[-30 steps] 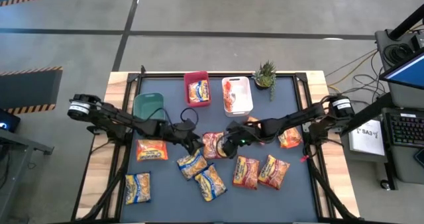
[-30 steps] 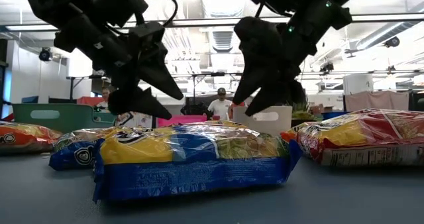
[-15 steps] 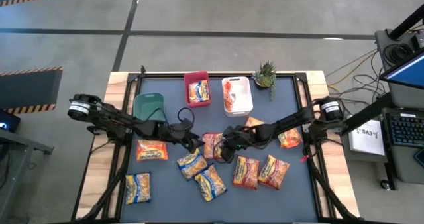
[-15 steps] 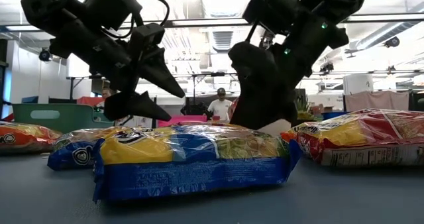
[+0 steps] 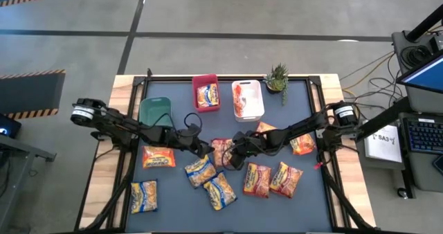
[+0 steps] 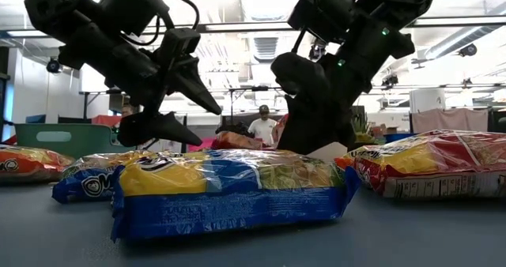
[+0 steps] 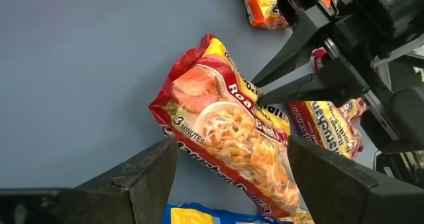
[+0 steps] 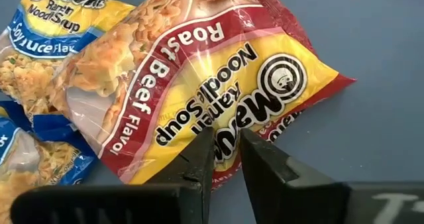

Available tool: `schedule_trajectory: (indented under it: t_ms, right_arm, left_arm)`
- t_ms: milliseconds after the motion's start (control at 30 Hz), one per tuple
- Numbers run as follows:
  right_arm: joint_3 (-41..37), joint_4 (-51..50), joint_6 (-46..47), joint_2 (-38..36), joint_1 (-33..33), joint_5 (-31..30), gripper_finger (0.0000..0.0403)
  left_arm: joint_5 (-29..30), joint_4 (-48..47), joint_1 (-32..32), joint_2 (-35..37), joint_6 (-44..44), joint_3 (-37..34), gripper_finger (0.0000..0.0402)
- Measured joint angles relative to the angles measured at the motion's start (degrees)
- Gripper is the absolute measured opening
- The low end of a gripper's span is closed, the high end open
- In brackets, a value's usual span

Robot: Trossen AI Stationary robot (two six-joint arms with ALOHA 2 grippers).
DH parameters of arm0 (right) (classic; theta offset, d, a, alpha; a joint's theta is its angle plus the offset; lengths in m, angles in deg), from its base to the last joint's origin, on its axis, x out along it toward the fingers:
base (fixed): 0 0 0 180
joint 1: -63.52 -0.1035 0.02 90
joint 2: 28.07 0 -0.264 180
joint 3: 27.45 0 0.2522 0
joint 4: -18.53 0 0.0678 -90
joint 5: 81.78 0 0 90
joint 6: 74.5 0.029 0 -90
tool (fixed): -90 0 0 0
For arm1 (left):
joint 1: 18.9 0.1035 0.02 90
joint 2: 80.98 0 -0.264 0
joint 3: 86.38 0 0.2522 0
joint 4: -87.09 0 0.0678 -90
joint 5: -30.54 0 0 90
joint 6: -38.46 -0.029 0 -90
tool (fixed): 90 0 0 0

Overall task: Sort Maruchan noodles
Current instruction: Put the red noodle pack into the green bin

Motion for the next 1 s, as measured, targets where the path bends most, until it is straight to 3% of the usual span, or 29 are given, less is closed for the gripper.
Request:
schedule_trajectory:
  t_ms: [800, 1000]
  right_arm:
    - [-0.2, -0.6, -1.3, 0.2, -0.1, -2.3, 0.0063]
    - [-0.3, -0.8, -1.5, 0.2, -0.1, -3.0, 0.0063]
  left_arm:
    - [3.8, 0.0, -2.3, 0.0, 6.2, 0.0, 0.0267]
    - [2.7, 4.9, -2.6, -5.2, 6.7, 0.4, 0.0267]
